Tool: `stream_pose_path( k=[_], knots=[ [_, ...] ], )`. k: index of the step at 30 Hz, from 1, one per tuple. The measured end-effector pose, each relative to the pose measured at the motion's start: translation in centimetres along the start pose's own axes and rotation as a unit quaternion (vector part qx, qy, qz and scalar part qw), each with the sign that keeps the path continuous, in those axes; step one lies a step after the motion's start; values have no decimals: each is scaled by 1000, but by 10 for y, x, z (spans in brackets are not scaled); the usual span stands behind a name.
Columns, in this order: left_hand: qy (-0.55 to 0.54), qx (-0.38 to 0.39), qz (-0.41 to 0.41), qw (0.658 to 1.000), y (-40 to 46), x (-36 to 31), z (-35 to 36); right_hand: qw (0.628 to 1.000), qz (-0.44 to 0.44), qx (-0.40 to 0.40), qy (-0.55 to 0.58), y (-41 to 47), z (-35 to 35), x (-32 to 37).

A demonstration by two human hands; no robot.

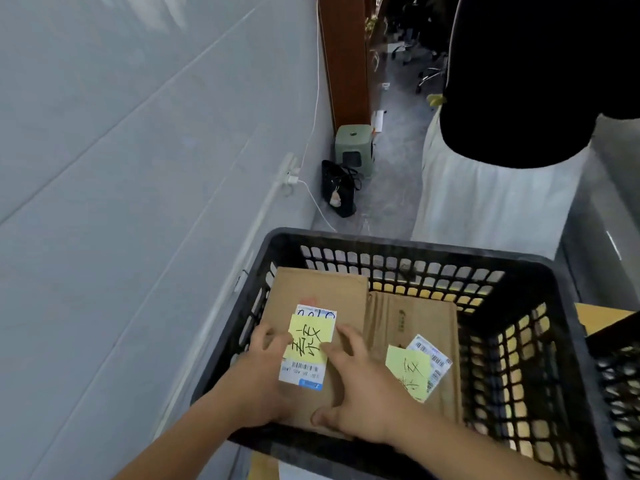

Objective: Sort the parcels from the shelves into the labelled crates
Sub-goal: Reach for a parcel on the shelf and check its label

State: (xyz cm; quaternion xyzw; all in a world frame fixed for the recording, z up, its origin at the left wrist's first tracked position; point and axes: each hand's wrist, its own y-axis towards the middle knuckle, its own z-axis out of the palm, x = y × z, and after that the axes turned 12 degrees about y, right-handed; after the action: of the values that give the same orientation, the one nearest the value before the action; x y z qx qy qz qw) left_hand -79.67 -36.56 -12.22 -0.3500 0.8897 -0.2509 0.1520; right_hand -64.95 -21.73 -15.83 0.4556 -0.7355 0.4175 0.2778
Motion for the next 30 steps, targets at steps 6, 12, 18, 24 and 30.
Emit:
stream_pose_path(
  k=[6, 12, 18, 24, 30],
  knots=[
    [17, -47, -12, 999, -1, 8, 2, 999, -15, -5, 40, 3, 2, -3],
    [56, -89, -27, 994, -10, -8, 0, 992, -8, 12, 125, -2, 3, -20],
    [45, -67, -32, 996, -2, -16, 14, 996, 3, 20, 86, 4, -3, -35],
    [46, -35, -21, 998, 27, -3, 16, 1000, 19, 7, 18, 17, -2, -23],
    [137, -37, -22, 990, 30, 1, 12, 1000, 28, -4, 5, 26, 14, -14]
  ],
)
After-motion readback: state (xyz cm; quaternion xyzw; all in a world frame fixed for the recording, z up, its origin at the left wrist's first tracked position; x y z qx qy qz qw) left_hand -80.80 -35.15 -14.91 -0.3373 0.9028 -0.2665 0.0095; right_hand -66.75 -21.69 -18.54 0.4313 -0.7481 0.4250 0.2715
